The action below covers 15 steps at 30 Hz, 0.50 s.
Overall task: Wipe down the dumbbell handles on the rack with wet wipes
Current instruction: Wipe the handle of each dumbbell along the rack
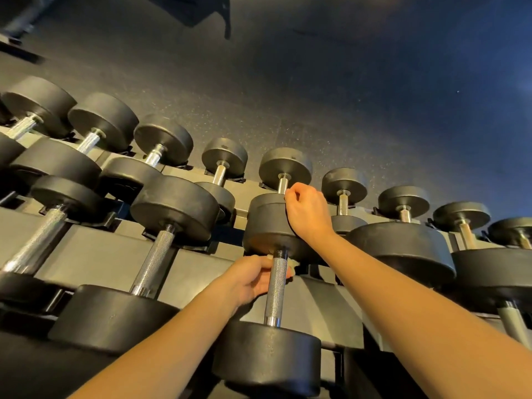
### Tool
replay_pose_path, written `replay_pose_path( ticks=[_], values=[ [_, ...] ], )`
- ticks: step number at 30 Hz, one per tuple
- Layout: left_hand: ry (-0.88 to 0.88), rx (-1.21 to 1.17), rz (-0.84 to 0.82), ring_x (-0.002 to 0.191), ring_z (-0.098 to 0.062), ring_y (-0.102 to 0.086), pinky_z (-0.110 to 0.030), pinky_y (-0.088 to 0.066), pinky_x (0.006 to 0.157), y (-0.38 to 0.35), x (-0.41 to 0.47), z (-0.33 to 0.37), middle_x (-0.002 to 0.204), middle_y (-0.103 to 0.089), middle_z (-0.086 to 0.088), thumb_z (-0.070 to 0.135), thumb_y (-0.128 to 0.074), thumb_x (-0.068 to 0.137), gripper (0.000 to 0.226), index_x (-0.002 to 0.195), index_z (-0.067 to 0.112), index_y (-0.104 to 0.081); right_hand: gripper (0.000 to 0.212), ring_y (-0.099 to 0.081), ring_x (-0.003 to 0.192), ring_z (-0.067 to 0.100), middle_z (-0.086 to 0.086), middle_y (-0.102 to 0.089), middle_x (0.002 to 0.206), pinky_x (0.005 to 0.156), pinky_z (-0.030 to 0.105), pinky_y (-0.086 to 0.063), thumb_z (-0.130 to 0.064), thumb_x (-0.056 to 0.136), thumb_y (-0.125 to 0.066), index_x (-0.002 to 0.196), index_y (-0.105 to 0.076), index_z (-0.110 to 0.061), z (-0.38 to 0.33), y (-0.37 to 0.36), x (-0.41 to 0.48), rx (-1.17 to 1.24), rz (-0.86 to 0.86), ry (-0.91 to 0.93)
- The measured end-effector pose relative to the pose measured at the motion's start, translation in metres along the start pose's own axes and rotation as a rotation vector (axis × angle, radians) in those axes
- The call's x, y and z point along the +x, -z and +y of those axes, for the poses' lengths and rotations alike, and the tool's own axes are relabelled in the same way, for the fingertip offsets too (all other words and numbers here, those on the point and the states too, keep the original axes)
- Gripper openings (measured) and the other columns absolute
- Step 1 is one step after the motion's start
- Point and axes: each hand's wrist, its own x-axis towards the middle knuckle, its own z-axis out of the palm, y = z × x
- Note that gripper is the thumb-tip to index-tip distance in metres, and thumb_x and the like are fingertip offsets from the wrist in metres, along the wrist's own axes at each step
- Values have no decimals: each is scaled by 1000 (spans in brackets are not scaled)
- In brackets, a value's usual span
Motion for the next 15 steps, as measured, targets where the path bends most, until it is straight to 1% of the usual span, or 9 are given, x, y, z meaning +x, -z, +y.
replay_pose_path(
  ticks=[2,4,6,7,9,11,12,13,15],
  values=[
    [-143,134,84,89,-25,-77,-31,-61,75,6,-1,-1,97,-78,-15,6,-63,99,18,111,-1,-74,31,-58,65,15,2,-61,69,57,37,-47,-26,105,-45,84,-64,-13,0,0,1,4,0,-6],
    [-386,349,194,80,-17,-73,-24,-59,74,11,-7,-1,85,-78,-6,12,-69,96,12,97,7,-80,31,-56,63,14,1,-59,68,55,32,-42,-26,105,-45,82,-62,-13,1,0,1,0,-5,-5],
    [-680,703,288,77,-5,-69,-16,-54,72,11,-16,1,79,-76,7,23,-74,93,10,89,22,-83,30,-57,64,16,2,-60,69,56,33,-42,-27,104,-45,83,-61,-14,2,-1,2,-14,-7,-3],
    [-820,884,316,78,-4,-67,-16,-52,72,11,-18,1,79,-74,11,29,-74,93,10,89,26,-83,30,-58,65,17,2,-60,70,56,35,-44,-27,104,-45,84,-62,-15,2,-1,2,-19,-7,-5],
    [-1098,1254,294,81,-7,-63,-23,-52,73,13,-19,1,86,-69,12,35,-69,96,15,97,26,-81,29,-60,67,18,3,-62,72,60,40,-51,-28,104,-45,84,-62,-15,1,-2,2,-24,-4,-5],
    [-1351,1630,176,86,-11,-57,-27,-48,67,14,-15,0,94,-62,5,34,-68,95,16,105,23,-76,29,-61,68,19,3,-63,73,63,44,-55,-28,104,-45,84,-63,-16,1,-2,2,-38,3,2],
    [-1426,1770,115,88,-13,-55,-26,-44,64,15,-11,-2,96,-58,2,31,-71,92,18,108,21,-73,28,-61,68,19,3,-63,73,65,44,-56,-28,104,-46,86,-63,-16,1,-2,2,-42,5,7],
    [-1458,1862,88,89,-14,-53,-26,-41,66,14,-8,-3,99,-56,1,30,-73,90,23,110,21,-70,27,-61,68,18,3,-63,73,65,44,-57,-28,104,-46,86,-64,-16,1,-2,2,-44,8,11],
    [-1454,1946,116,92,-16,-50,-29,-37,71,9,-5,-4,104,-54,0,31,-69,91,27,115,20,-67,27,-61,67,18,3,-63,72,66,46,-58,-26,104,-46,86,-63,-16,1,-1,1,-46,22,14]
  ],
)
